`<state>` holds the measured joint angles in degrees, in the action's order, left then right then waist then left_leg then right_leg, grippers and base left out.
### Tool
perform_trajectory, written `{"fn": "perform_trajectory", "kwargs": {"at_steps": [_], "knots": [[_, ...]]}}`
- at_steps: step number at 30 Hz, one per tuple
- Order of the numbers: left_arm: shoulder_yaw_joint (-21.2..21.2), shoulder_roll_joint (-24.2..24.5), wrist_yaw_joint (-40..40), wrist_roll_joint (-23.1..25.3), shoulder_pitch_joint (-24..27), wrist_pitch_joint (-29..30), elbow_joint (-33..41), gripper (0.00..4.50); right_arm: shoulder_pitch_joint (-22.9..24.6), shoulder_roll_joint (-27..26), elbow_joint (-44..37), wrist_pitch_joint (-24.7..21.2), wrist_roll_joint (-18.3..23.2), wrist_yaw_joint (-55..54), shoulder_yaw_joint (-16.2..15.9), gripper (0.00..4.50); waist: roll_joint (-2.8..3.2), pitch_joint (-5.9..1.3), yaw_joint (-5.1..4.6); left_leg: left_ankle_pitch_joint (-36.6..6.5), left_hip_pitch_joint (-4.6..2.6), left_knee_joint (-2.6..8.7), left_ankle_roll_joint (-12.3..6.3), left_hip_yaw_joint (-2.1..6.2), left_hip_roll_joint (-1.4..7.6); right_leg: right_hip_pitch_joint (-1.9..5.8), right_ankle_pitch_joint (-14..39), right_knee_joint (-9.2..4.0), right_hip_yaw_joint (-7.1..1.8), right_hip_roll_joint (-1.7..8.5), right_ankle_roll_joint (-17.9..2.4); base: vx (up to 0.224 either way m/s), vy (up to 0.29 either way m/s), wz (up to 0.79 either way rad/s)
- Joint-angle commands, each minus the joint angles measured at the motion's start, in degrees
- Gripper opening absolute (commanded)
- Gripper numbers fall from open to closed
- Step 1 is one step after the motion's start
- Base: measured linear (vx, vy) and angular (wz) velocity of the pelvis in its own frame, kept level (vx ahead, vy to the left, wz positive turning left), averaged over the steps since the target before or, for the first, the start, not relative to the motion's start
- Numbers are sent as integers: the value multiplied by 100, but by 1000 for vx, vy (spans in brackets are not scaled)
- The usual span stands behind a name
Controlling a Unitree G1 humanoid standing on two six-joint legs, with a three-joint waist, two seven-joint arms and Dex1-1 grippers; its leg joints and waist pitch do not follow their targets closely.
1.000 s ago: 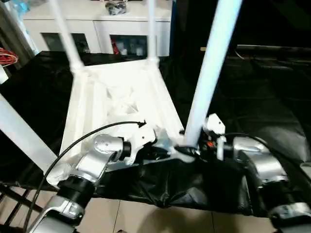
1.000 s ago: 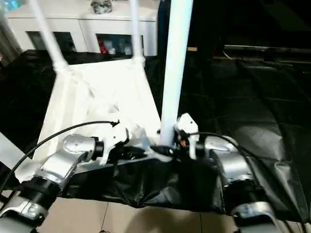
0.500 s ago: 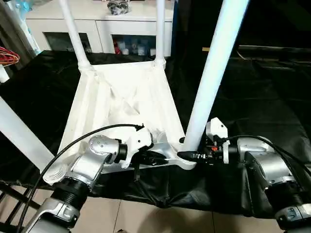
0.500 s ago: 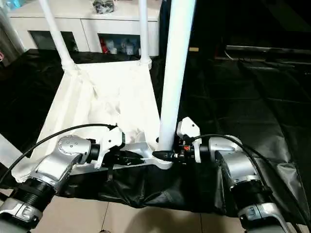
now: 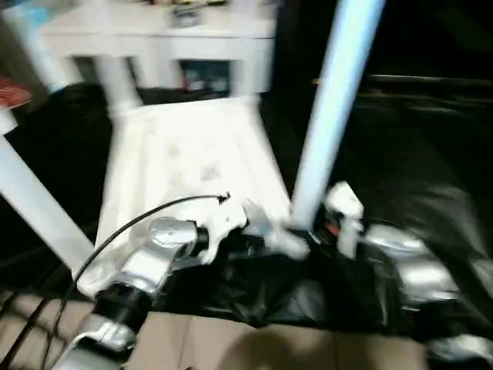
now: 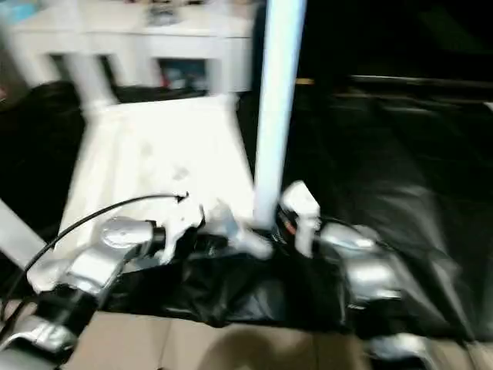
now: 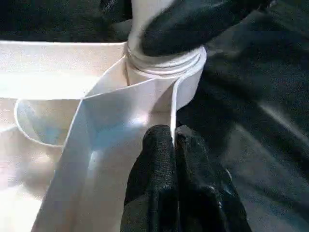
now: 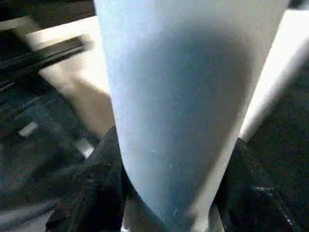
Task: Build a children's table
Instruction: Rotate leg to tighten
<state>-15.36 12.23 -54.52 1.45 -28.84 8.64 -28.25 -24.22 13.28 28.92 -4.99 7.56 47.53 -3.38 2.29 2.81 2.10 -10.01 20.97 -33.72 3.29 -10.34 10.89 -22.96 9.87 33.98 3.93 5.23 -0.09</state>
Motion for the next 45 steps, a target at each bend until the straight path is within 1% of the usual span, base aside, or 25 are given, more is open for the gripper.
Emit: {"fn": "perform_trajectory", "kwargs": {"at_steps": [1, 2, 3, 4, 6, 7, 8, 9, 10, 11, 13, 15, 16, 19, 21, 22, 26, 30, 31, 34, 36, 38, 41, 43, 45], "knots": [[-7, -442, 502, -52, -314, -22, 23, 0, -38, -505, 523, -221, -108, -610, -257, 198, -77, -290, -9, -2181, -45, 459, 11, 119, 156, 196, 3120, -576, -163, 301, -700, 0, 0, 0], [-4, -562, 693, -4, -391, -13, -83, 0, -151, -677, 683, -251, -112, -1001, -155, 197, -84, -286, -69, -2251, -44, 451, 18, 129, 137, 189, 3274, -611, -149, 299, -633, 0, 0, 0], [5, -675, 871, 32, -469, 0, -184, 0, -255, -824, 817, -310, -105, -1312, -75, 197, -66, -287, -93, -2280, -43, 450, 8, 138, 129, 182, 3364, -627, -141, 302, -589, 0, 0, 0], [5, -763, 994, 50, -533, 10, -262, 0, -327, -943, 899, -366, -101, -1514, -20, 197, -70, -284, -128, -2329, -46, 441, 1, 146, 117, 168, 3437, -654, -127, 296, -550, 0, 0, 0], [8, -922, 1199, 102, -640, -9, -387, 0, -441, -1139, 991, -411, -169, -1723, -8, 197, -70, -296, -151, -2349, -55, 439, -41, 153, 122, 163, 3340, -660, -124, 294, -574, 0, 0, 0], [13, -953, 1238, 111, -662, -17, -411, 0, -459, -1174, 993, -411, -183, -1727, -15, 197, -68, -294, -184, -2343, -36, 448, -76, 147, 121, 168, 3206, -656, -123, 279, -623, 0, 0, 0], [21, -986, 1280, 120, -685, -27, -436, 0, -477, -1209, 993, -409, -196, -1725, -24, 197, -70, -308, -177, -2313, -31, 451, -109, 146, 124, 182, 3096, -642, -127, 279, -649, 0, 0, 0], [20, -1025, 1317, 146, -722, -65, -472, 0, -501, -1268, 974, -367, -151, -1613, -30, 231, -63, -315, -167, -2288, -33, 452, -123, 145, 131, 186, 3001, -634, -133, 286, -685, 0, 0, 0], [7, -1028, 1301, 161, -734, -92, -481, 0, -503, -1288, 944, -355, -89, -1491, -21, 252, -62, -317, -171, -2251, -21, 460, -160, 138, 142, 190, 2813, -619, -144, 281, -758, 0, 0, 0], [-6, -1026, 1280, 172, -739, -113, -485, 0, -501, -1298, 923, -348, -49, -1413, -12, 252, -69, -319, -164, -2238, -25, 461, -172, 133, 149, 189, 2723, -612, -151, 280, -794, 0, 0, 0], [-23, -1002, 1224, 175, -729, -139, -470, 0, -485, -1287, 863, -372, 40, -1267, 13, 284, -65, -329, -158, -2150, -6, 466, -239, 125, 159, 219, 2394, -571, -171, 290, -947, 0, 0, 0], [-21, -945, 1102, 142, -688, -183, -435, 0, -462, -1195, 796, -365, 67, -1103, -13, 296, -66, -331, -149, -2063, -9, 459, -260, 108, 159, 218, 2226, -557, -180, 286, -1038, 0, 0, 0], [-28, -881, 984, 125, -645, -212, -399, 0, -436, -1092, 740, -342, 57, -937, -45, 305, -81, -332, -145, -2036, -8, 453, -280, 100, 153, 228, 2238, -560, -178, 287, -1052, 0, 0, 0], [-42, -736, 710, 37, -555, -300, -297, 0, -367, -834, 588, -270, -31, -596, -168, 337, -74, -336, -121, -1912, -2, 449, -325, 95, 162, 237, 2205, -547, -188, 295, -1070, 0, 0, 0], [-40, -590, 439, -65, -468, -288, -153, 0, -295, -553, 434, -202, -97, -194, -294, 337, -82, -348, -100, -1793, 14, 444, -365, 92, 167, 261, 2052, -529, -189, 296, -1098, 0, 0, 0], [-31, -509, 298, -119, -425, -262, -76, 0, -268, -405, 374, -141, -95, 45, -330, 337, -65, -354, -99, -1714, 25, 441, -396, 91, 178, 271, 1887, -507, -194, 301, -1155, 0, 0, 0], [-35, -295, -76, -223, -326, -287, 70, 0, -218, -54, 239, -69, -19, 641, -400, 337, -73, -375, -58, -1487, 7, 405, -502, 60, 180, 267, 1488, -460, -204, 290, -1340, 0, 0, 0], [-59, 14, -627, -303, -193, -379, 208, 0, -114, 401, 13, -4, 76, 1566, -505, 337, -62, -395, 68, -1180, -10, 381, -623, 38, 209, 276, 1077, -401, -198, 273, -1455, 0, 0, 0], [-57, 68, -722, -325, -165, -370, 246, 0, -101, 483, -23, -34, 106, 1720, -533, 337, -78, -385, 84, -1133, 6, 388, -656, 37, 217, 289, 1016, -389, -193, 272, -1483, 0, 0, 0], [-53, 238, -972, -377, -95, -357, 330, 0, -61, 691, -128, -64, 189, 2145, -615, 337, -61, -375, 144, -1274, -19, 397, -588, 32, 229, 271, 1282, -405, -194, 281, -1438, 0, 0, 0], [-72, 369, -1147, -418, -59, -320, 391, 0, -58, 809, -154, -125, 198, 2396, -690, 313, -79, -366, 168, -1369, -35, 411, -512, 33, 232, 256, 1498, -418, -200, 283, -1381, 0, 0, 0], [-61, 515, -1337, -473, -34, -275, 442, 0, -71, 905, -178, -206, 212, 2673, -760, 313, -84, -364, 171, -1392, -30, 418, -472, 36, 234, 257, 1548, -415, -205, 281, -1355, 0, 0, 0], [-58, 586, -1428, -496, -23, -267, 460, 0, -87, 920, -184, -174, 201, 2721, -777, 276, -85, -365, 173, -1374, -25, 418, -456, 35, 236, 253, 1514, -409, -213, 286, -1353, 0, 0, 0], [-51, 623, -1475, -502, -19, -272, 459, 0, -105, 924, -171, -156, 203, 2734, -785, 271, -89, -367, 175, -1333, -23, 416, -440, 36, 229, 254, 1497, -408, -213, 290, -1347, 0, 0, 0], [-47, 679, -1554, -515, -13, -259, 474, 0, -117, 942, -182, -176, 223, 2813, -829, 240, -93, -371, 175, -1277, -15, 410, -450, 35, 224, 261, 1446, -398, -210, 288, -1350, 0, 0, 0]]}}
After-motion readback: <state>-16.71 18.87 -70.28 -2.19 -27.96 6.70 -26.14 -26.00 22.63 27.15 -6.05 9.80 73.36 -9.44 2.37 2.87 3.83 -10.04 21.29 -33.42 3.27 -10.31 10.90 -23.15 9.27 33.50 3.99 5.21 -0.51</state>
